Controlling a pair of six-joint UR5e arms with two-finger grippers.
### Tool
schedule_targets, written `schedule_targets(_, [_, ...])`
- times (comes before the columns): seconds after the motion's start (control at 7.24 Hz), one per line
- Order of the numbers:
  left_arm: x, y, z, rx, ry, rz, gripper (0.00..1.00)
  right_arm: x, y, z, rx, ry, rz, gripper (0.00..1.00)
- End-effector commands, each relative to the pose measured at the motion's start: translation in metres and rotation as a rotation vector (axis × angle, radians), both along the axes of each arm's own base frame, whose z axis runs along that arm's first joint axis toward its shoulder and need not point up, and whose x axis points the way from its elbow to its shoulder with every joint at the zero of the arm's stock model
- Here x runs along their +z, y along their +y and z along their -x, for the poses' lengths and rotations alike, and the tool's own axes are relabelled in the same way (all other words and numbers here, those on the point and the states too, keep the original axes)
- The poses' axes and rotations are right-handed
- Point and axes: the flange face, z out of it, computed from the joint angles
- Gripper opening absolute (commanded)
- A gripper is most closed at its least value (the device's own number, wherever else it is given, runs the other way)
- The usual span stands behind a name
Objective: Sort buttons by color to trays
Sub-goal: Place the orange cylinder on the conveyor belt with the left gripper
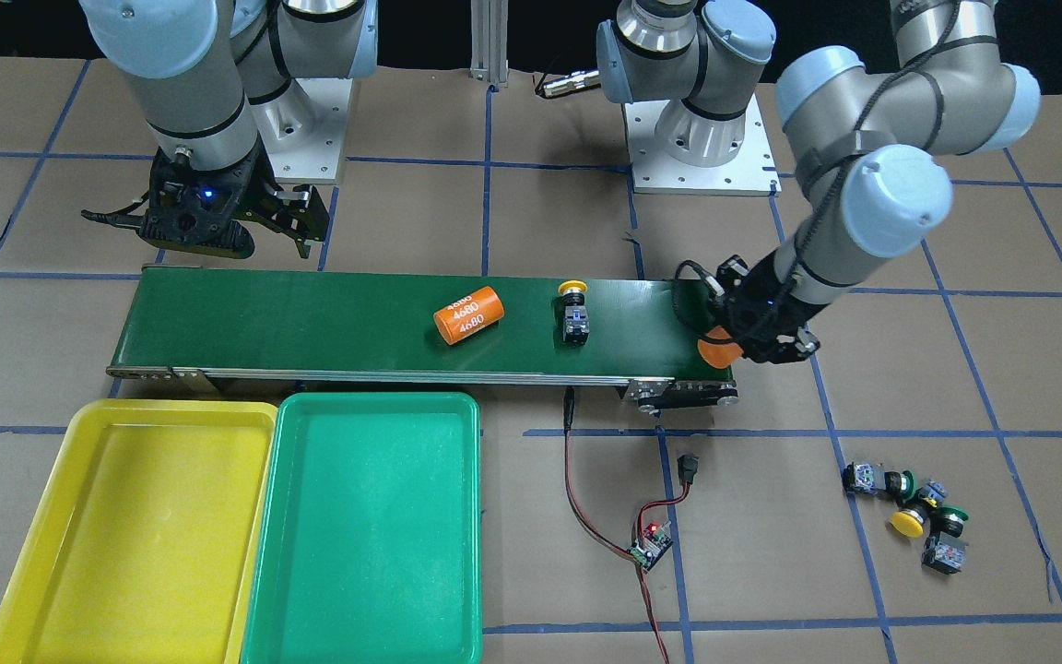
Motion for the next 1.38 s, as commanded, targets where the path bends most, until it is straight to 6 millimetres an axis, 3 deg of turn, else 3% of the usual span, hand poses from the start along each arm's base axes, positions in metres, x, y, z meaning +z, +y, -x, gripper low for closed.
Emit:
schedule_targets(0.0, [-0.02, 0.023, 0.052, -0.161, 0.003, 0.032, 0.0, -0.001, -0.001, 0.0, 0.001, -0.001, -0.001, 1.0])
schedule_targets(0.14, [-0.033, 0.033, 0.054, -0.163, 0.002, 0.041, 0.33, -0.002, -0.002, 0.0, 0.001, 0.0, -0.004, 1.0])
schedule_targets(0.28, [-0.047, 0.048, 0.055, -0.118, -0.006, 0.055, 0.46, -0.002, -0.002, 0.0, 0.001, 0.002, -0.004, 1.0])
schedule_targets(0.41, [-0.053, 0.053, 0.055, -0.116, -0.006, 0.063, 0.99, -0.003, -0.002, 0.0, 0.001, 0.002, -0.005, 1.0])
schedule_targets(0.69, [-0.027, 0.041, 0.047, -0.055, -0.023, 0.124, 1.0, -0.002, -0.002, 0.0, 0.001, 0.0, -0.001, 1.0])
schedule_targets(0.83, [-0.002, 0.026, 0.041, -0.036, -0.04, 0.139, 1.0, 0.001, 0.0, 0.0, 0.001, 0.0, 0.005, 1.0])
schedule_targets(0.97, [0.015, 0.016, 0.017, 0.093, -0.01, 0.058, 1.0, 0.002, 0.0, 0.0, -0.001, 0.0, 0.007, 1.0])
schedule_targets(1.1, [0.031, 0.001, -0.03, 0.238, 0.063, 0.015, 1.0, 0.002, 0.0, 0.0, -0.001, -0.002, 0.007, 1.0])
schedule_targets(1.24, [0.021, -0.01, -0.084, 0.35, 0.082, -0.032, 1.0, 0.003, 0.0, 0.0, -0.001, -0.002, 0.009, 1.0])
